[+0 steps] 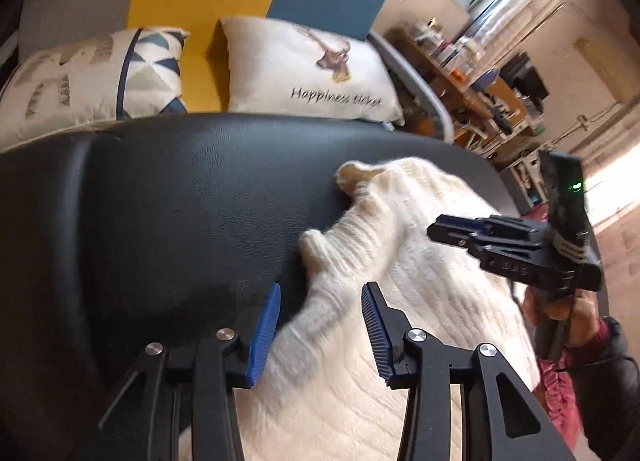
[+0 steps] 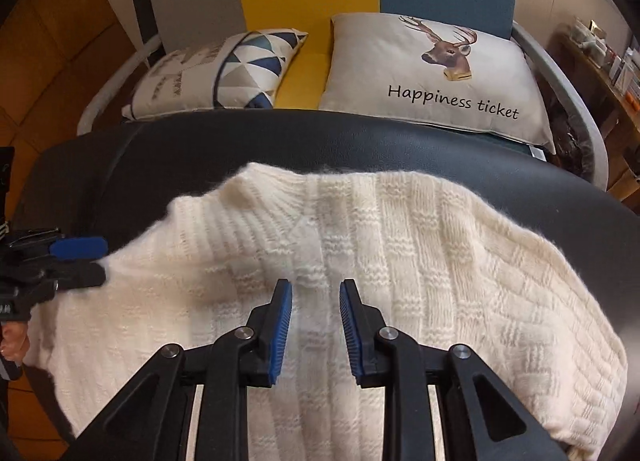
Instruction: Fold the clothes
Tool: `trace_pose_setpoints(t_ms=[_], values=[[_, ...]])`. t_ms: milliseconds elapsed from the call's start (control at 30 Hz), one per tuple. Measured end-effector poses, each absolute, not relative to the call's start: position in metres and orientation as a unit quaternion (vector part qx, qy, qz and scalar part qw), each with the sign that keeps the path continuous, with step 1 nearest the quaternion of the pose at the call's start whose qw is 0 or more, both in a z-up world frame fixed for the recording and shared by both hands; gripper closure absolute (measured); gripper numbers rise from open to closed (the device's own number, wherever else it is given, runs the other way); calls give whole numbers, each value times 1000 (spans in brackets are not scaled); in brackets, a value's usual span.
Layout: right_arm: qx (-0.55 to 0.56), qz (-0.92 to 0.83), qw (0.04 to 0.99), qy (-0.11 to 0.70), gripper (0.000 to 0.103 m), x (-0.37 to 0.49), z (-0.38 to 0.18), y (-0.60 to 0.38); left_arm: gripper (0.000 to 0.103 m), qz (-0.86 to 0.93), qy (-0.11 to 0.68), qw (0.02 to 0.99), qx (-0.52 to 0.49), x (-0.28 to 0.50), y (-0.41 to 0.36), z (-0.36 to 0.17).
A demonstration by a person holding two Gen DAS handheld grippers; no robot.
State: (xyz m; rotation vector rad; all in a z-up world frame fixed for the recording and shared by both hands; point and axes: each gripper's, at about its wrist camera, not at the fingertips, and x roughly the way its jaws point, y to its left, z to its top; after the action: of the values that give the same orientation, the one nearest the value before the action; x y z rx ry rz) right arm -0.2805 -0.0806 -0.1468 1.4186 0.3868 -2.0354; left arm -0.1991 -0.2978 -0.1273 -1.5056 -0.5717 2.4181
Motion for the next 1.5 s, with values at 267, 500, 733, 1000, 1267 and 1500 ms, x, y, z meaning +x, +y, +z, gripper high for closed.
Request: trace_pose_setpoints(t_ms=[267, 500, 733, 1000, 1267, 1500], values=[[522, -782, 288, 180, 82, -280, -164, -85, 80, 822, -166, 85, -538, -199, -278, -151], [463, -823, 209, 254, 82, -263, -171, -93, 87, 897, 62, -125, -420, -180, -211, -113], [476, -822, 185, 253, 79, -272, -169, -96, 83, 861, -146, -83, -480, -181, -282, -119], [493, -814, 244, 186, 75, -253, -139, -87, 58, 834, -298, -137, -444, -4, -407, -95], [476, -793, 353, 142, 75, -170, -88, -116, 51, 788, -387, -248, -409, 169, -482, -117], [507, -746, 411, 133, 75, -106, -80, -158, 51, 733, -457, -341, -370, 321, -547, -135]])
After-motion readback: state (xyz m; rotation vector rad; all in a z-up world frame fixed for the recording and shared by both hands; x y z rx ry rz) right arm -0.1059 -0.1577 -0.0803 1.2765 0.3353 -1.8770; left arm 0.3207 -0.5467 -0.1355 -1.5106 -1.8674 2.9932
